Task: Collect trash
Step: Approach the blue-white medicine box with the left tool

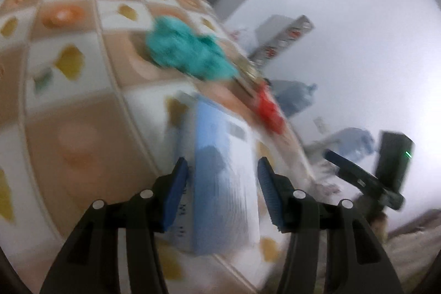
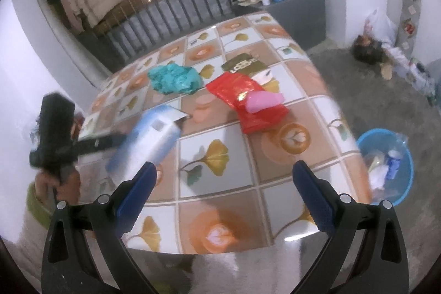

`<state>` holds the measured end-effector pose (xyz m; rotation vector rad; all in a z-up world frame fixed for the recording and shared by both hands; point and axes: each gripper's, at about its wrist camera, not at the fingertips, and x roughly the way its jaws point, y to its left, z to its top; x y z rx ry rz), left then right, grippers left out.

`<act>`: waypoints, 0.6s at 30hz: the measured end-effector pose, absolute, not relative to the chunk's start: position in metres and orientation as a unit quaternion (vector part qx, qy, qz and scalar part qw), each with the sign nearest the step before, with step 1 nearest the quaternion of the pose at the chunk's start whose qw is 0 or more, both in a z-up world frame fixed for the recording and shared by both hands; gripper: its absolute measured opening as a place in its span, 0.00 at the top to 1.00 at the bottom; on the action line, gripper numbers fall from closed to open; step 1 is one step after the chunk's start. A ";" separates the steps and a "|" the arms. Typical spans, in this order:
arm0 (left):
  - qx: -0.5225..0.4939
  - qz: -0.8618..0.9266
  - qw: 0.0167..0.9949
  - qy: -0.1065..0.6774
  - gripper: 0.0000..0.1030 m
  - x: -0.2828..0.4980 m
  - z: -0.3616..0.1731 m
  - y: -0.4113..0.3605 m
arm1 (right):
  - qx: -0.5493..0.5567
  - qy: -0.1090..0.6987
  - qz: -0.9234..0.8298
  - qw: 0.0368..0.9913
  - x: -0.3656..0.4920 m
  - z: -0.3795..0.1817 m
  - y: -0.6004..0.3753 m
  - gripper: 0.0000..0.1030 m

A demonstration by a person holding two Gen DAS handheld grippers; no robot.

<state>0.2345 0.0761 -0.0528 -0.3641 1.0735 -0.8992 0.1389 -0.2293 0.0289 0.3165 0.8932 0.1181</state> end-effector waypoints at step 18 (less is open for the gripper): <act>-0.183 -0.364 0.790 0.458 0.43 0.191 -0.044 0.076 | 0.197 0.432 0.061 0.878 0.129 0.034 -0.233 0.08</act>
